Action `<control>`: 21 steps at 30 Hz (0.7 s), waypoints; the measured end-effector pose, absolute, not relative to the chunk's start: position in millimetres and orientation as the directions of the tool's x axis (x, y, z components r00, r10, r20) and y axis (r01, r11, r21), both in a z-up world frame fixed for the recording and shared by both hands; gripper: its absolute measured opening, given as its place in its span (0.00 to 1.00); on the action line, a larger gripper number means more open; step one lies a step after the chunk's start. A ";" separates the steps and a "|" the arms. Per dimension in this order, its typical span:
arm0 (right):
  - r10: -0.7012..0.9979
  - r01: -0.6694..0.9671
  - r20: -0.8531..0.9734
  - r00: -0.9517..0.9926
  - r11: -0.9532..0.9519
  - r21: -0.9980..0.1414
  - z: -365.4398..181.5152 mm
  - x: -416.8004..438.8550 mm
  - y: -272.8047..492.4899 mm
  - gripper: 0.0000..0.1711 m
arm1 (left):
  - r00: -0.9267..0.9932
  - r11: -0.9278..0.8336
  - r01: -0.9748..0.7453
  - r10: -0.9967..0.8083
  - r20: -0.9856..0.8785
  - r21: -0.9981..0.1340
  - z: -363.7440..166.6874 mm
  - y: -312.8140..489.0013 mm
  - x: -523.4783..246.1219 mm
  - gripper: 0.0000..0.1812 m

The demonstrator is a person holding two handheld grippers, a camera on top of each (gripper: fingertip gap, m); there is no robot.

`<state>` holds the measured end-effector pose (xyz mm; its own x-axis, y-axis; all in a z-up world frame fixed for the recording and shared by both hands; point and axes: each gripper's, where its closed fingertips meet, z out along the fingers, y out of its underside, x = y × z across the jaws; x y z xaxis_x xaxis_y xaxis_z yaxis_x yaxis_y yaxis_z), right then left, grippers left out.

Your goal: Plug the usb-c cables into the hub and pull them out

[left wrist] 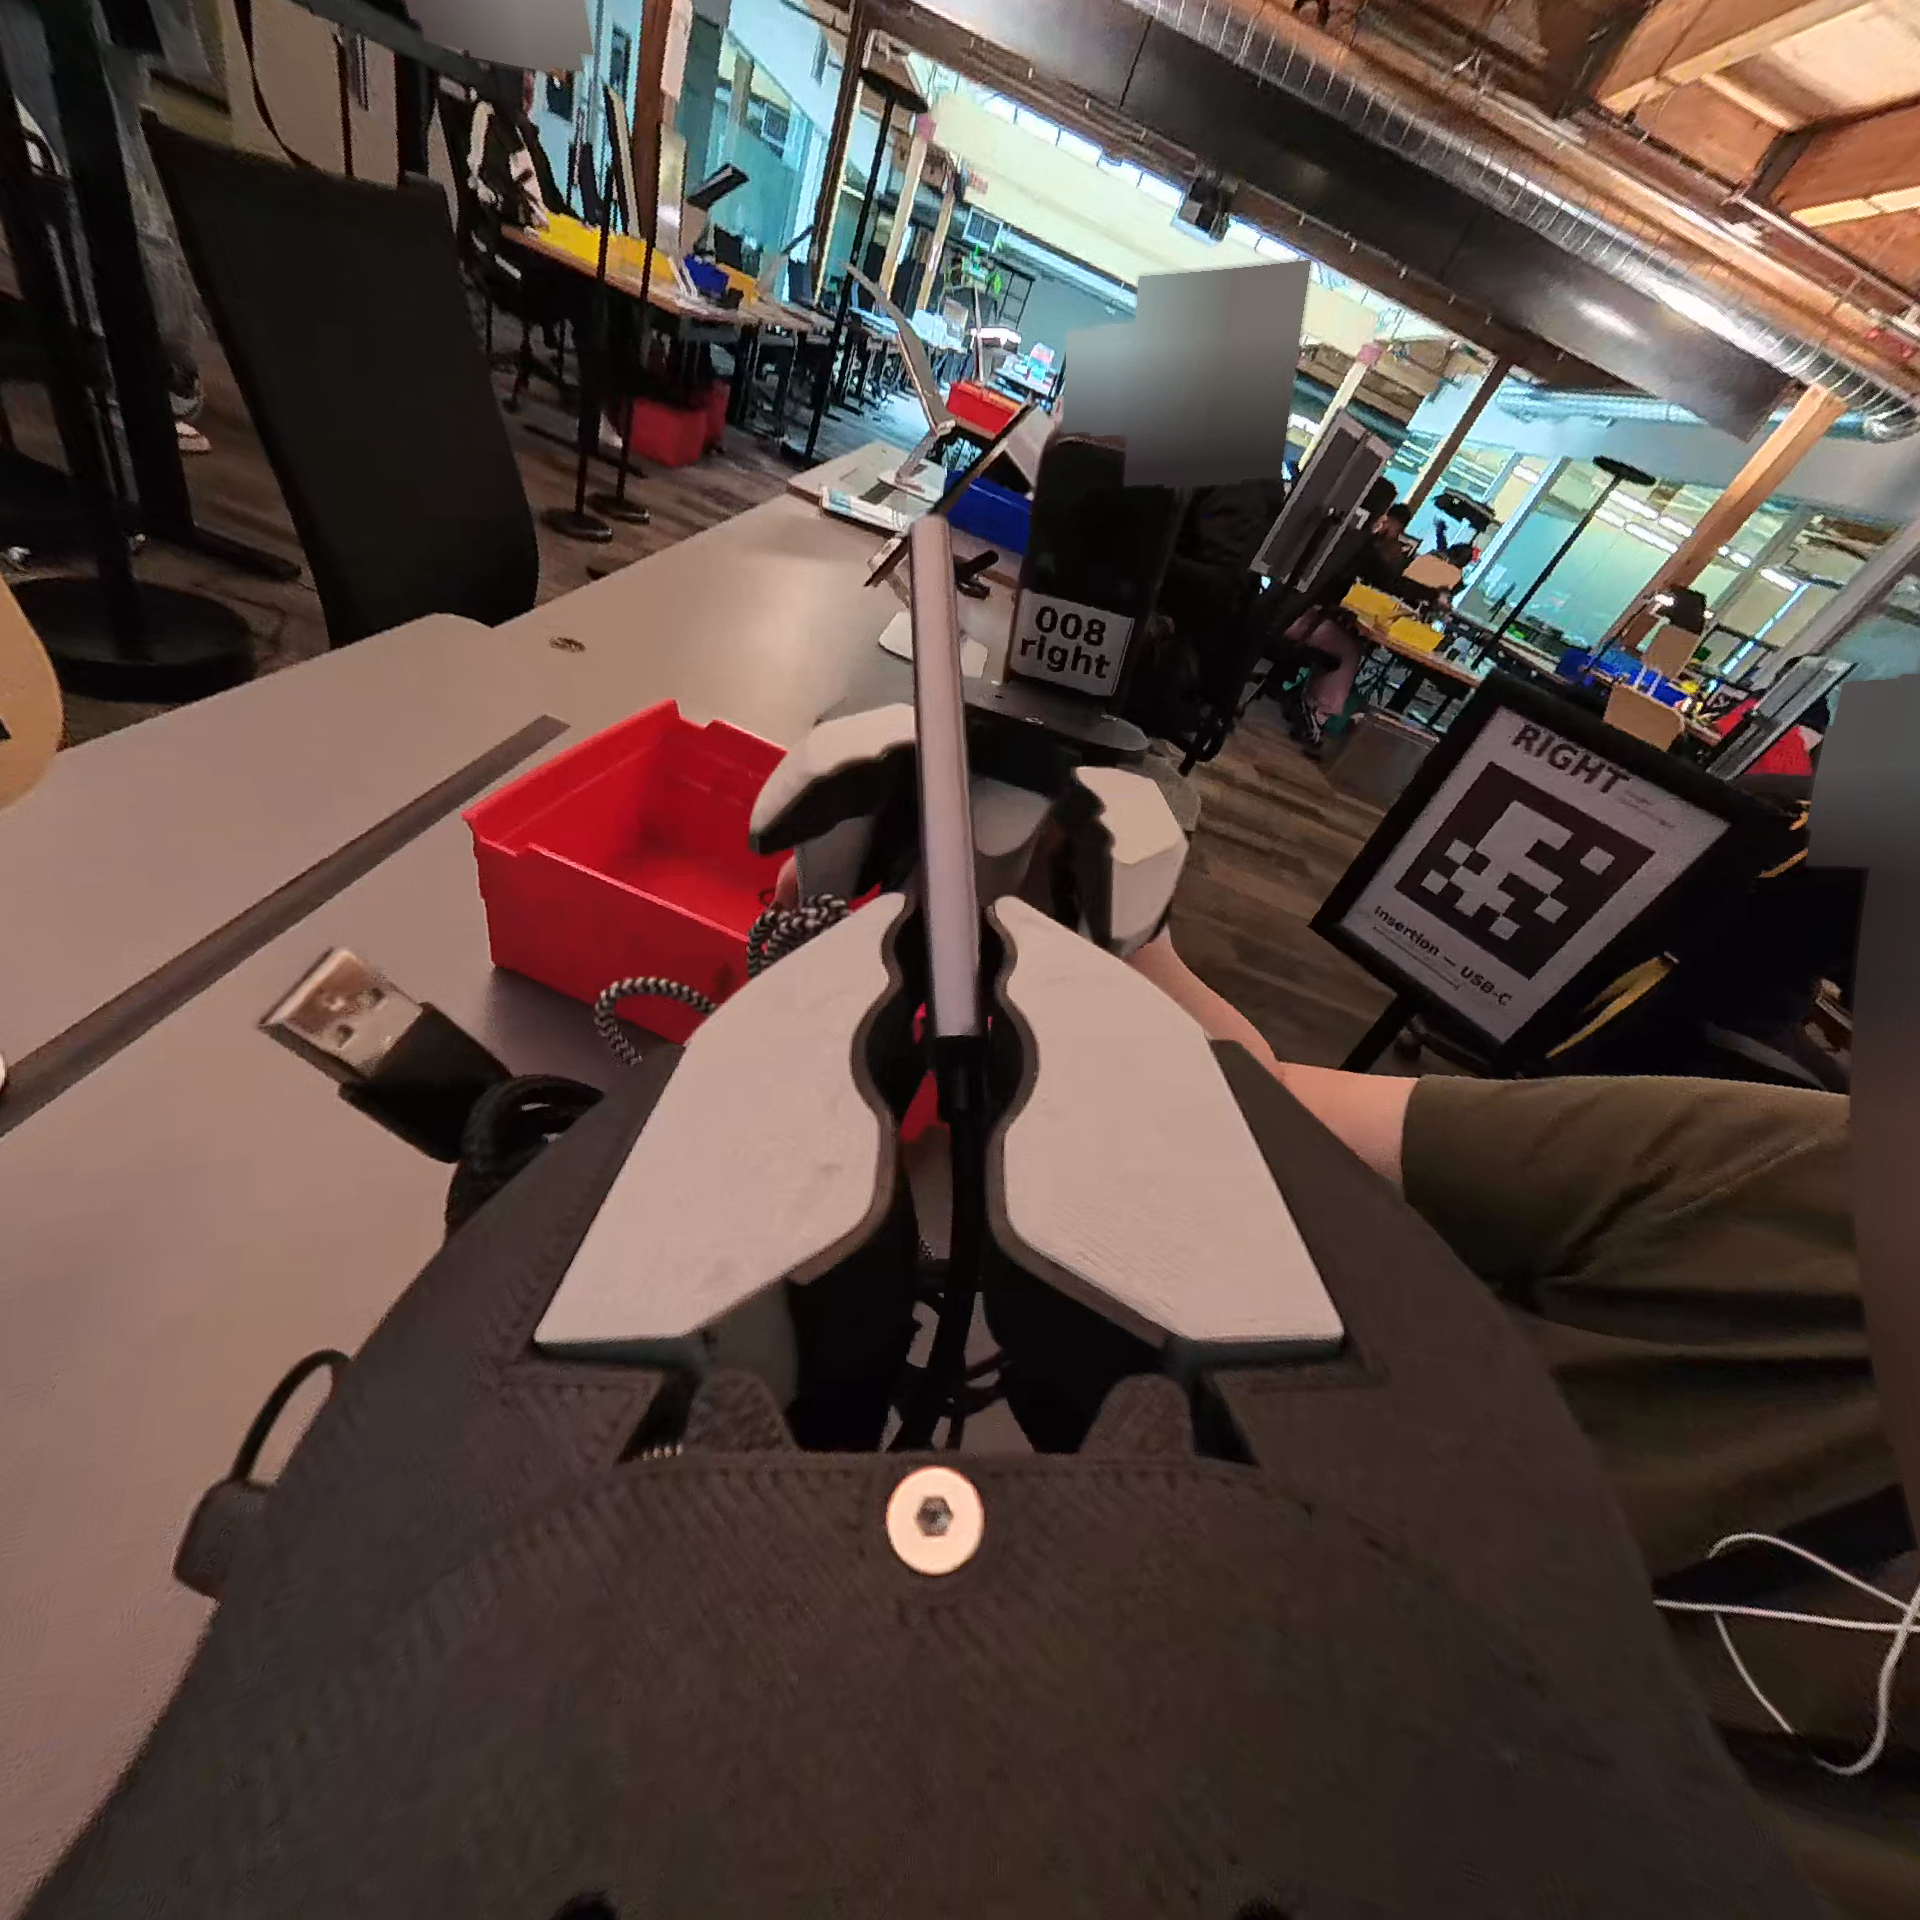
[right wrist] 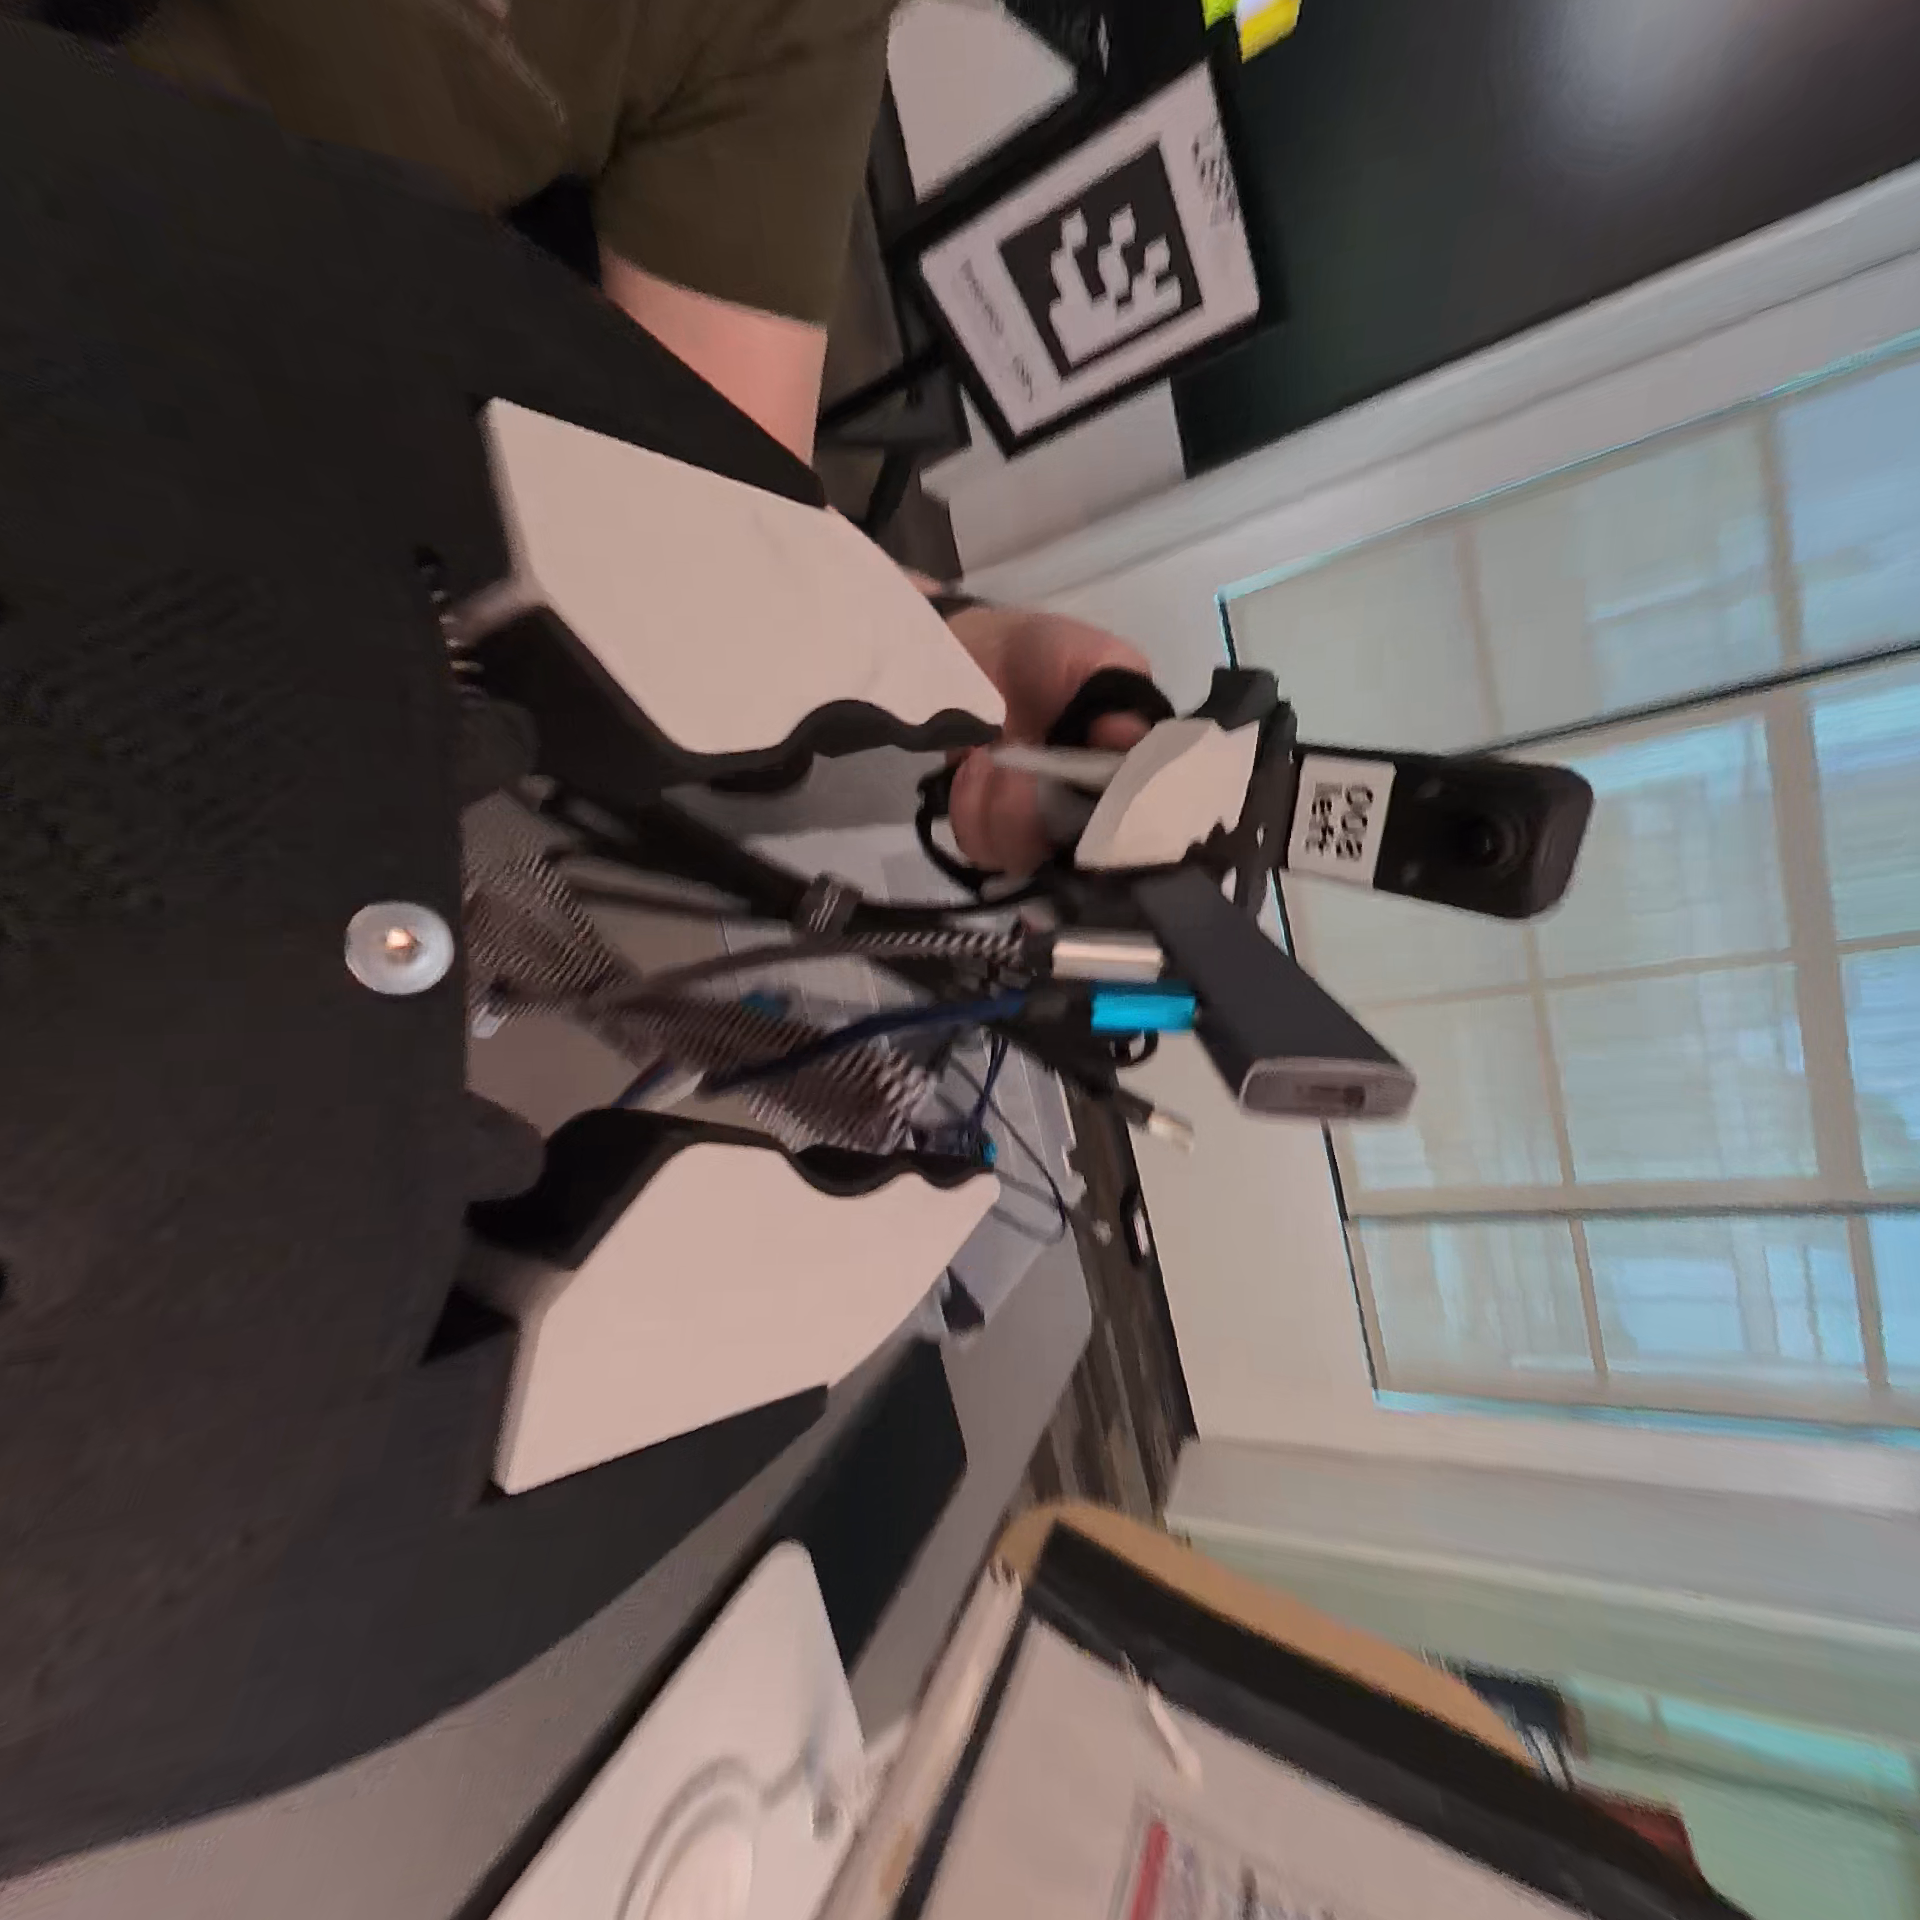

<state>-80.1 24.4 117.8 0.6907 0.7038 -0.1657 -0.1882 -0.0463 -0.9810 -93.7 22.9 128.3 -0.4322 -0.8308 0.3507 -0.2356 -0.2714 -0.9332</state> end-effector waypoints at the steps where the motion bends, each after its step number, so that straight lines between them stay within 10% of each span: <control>1: 0.716 -0.199 -0.188 0.673 -0.069 -0.978 115.3 -84.2 25.4 0.43 | -0.435 -0.265 -0.246 -0.830 0.351 -0.932 125.6 21.6 -91.9 0.04; 7: 0.770 -0.385 -0.343 0.538 -0.138 -0.913 125.7 -89.7 24.9 0.35 | -0.453 -0.197 -0.333 -0.825 0.339 -0.922 108.3 11.5 -88.2 0.04; 10: 0.803 -0.413 -0.385 0.455 -0.193 -0.890 124.0 -88.9 20.8 0.05 | -0.478 -0.177 -0.343 -0.813 0.333 -0.923 106.1 6.4 -88.3 0.04; 13: 0.783 -0.366 -0.420 0.459 -0.264 -0.892 116.2 -89.2 23.0 0.05 | -0.460 -0.147 -0.362 -0.831 0.313 -0.921 105.3 10.7 -92.8 0.10; 16: 0.767 -0.330 -0.369 0.525 -0.216 -0.919 117.9 -85.6 23.1 0.05 | -0.359 -0.061 -0.305 -0.917 0.174 -0.950 120.3 42.7 -118.2 0.37; 21: 0.747 -0.355 -0.355 0.562 -0.171 -0.919 133.1 -67.0 16.4 0.05 | -0.018 0.258 -0.309 -0.964 -0.265 -0.915 111.5 125.0 -186.7 0.36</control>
<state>-67.0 16.4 133.1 0.5622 0.7467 -0.3554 -0.3546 -0.1706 -0.9193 -186.7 125.0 111.5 -0.0178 -0.9640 -0.2653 -0.3092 0.2577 -0.9154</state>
